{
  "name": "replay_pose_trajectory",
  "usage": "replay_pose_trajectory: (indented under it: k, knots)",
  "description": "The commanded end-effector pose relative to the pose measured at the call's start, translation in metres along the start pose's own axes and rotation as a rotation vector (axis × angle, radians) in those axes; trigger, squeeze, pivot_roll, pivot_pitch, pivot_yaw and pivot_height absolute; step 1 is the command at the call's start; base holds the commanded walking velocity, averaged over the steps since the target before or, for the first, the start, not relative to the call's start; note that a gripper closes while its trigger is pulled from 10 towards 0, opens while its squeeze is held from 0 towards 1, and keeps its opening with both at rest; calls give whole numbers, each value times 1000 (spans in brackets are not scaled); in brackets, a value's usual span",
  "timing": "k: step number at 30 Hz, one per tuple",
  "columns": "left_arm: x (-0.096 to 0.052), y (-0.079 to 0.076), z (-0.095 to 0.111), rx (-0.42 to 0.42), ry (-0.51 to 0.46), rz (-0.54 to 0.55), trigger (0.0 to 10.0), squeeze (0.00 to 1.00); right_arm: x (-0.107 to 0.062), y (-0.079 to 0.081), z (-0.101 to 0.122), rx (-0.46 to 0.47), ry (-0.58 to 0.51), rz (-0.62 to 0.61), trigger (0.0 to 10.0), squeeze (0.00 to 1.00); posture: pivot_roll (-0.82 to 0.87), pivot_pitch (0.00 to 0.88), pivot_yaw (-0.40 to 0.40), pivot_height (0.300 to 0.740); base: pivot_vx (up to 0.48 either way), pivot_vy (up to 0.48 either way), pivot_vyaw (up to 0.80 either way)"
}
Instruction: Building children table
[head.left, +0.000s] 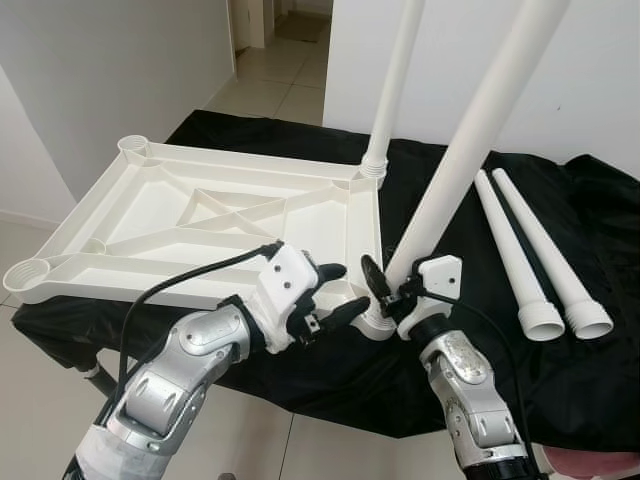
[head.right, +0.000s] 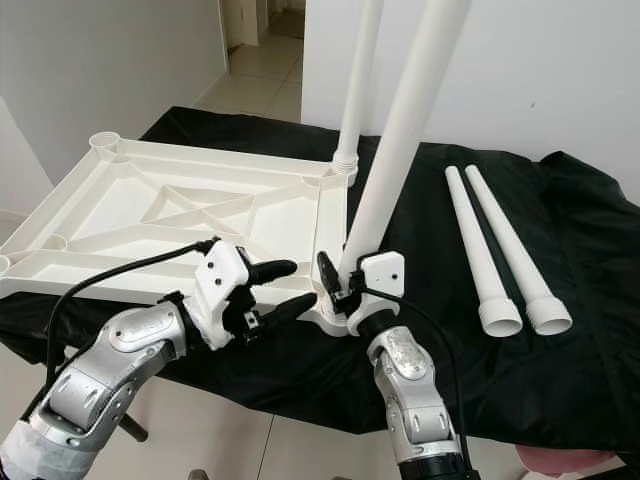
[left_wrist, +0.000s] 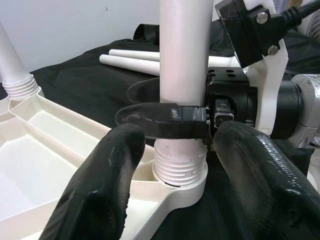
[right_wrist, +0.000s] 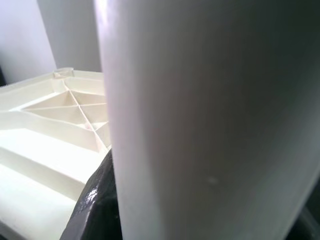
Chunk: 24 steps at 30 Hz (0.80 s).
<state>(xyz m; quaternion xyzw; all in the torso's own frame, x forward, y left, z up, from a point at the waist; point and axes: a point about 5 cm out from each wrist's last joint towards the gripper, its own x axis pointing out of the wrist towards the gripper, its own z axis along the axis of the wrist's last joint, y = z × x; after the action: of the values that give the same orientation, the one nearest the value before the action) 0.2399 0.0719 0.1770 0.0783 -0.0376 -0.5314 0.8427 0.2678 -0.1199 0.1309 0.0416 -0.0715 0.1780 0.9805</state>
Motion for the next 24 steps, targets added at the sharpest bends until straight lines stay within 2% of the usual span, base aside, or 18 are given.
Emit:
replay_pose_trajectory:
  k: [1,3,5,10,16,24]
  knots:
    - [0,1,0,11,17,18,10000,0,-3,-1,-17,30,88,-13,10000,0,-25,0,-34,740,0,0,0]
    - [-1,1,0,12,17,19,10000,0,-3,0,-17,2,88,-3,10000,0,-23,0,-34,740,0,0,0]
    - [0,2,0,12,18,20,10000,0,-4,0,-18,-79,90,20,10000,0,-22,0,-34,740,0,0,0]
    - [0,1,0,11,18,21,10000,0,-7,5,-17,-166,78,72,10000,0,-24,0,-35,740,0,0,0]
    - [0,1,0,10,17,21,10000,0,-12,7,-16,-220,39,128,10000,0,-25,0,-33,740,0,0,0]
    - [0,1,0,12,18,19,10000,0,-22,0,-22,-185,14,124,10000,0,-25,0,-33,740,0,0,0]
